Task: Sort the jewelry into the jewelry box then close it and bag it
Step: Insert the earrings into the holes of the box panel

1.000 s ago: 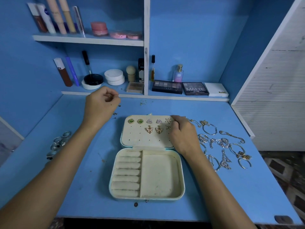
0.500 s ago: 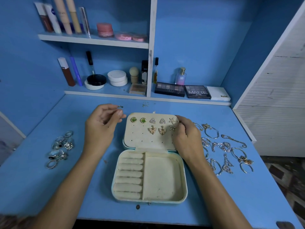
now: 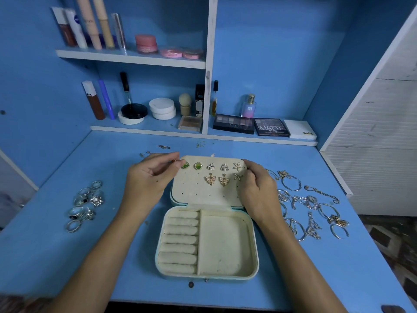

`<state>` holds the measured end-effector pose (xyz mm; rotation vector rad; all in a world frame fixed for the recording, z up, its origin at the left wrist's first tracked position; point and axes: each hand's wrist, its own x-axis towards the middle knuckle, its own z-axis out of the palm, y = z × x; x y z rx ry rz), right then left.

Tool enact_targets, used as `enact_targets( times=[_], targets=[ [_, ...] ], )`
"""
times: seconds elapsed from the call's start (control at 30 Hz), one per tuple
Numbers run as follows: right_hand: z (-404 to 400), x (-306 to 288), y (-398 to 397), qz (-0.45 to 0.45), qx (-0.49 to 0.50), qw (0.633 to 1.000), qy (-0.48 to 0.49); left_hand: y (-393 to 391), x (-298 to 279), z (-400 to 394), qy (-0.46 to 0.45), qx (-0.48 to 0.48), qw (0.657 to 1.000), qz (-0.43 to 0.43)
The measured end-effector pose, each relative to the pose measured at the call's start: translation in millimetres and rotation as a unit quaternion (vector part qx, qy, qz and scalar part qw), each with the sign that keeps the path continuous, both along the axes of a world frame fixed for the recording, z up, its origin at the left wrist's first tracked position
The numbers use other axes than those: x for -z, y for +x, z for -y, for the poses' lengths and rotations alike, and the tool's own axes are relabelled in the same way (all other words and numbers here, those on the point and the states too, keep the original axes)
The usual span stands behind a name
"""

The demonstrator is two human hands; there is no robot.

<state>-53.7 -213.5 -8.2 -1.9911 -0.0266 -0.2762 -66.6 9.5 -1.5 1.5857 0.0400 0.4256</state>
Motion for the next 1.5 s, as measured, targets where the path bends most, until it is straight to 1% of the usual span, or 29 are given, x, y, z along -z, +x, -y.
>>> enact_targets(
  times=[0.2, 0.37, 0.43, 0.53, 0.63, 0.8, 1.0, 1.1, 1.33, 1.5],
  targets=[
    [0, 0, 0, 0.002, -0.001, 1.000, 0.004, -5, 0, 5, 0.056, -0.003, 0.998, 0.014],
    [0, -1, -1, 0.001, -0.002, 1.000, 0.009, -7, 1, 8, 0.132, -0.021, 0.990, 0.050],
    [0, -1, -1, 0.002, -0.001, 1.000, 0.007, -8, 2, 9, 0.173, -0.023, 0.982, 0.069],
    [1, -1, -1, 0.000, 0.002, 1.000, 0.001, -7, 3, 9, 0.242, -0.028, 0.961, 0.127],
    [1, 0, 1, -0.001, 0.001, 1.000, -0.003, -5, 6, 10, 0.275, -0.026, 0.946, 0.171],
    [1, 1, 1, 0.005, -0.002, 1.000, 0.000, -3, 8, 10, 0.299, -0.029, 0.936, 0.181],
    [1, 3, 2, 0.005, -0.002, 1.000, 0.002, -1, 10, 12, 0.309, -0.037, 0.936, 0.164],
    [1, 2, 2, 0.005, -0.005, 1.000, 0.005, 0, 11, 11, 0.310, -0.031, 0.934, 0.174],
    [1, 3, 2, 0.004, -0.009, 1.000, 0.005, 1, 12, 9, 0.345, -0.022, 0.919, 0.192],
    [1, 2, 2, 0.004, -0.007, 1.000, 0.006, 3, 13, 9, 0.349, -0.016, 0.917, 0.194]
  ],
)
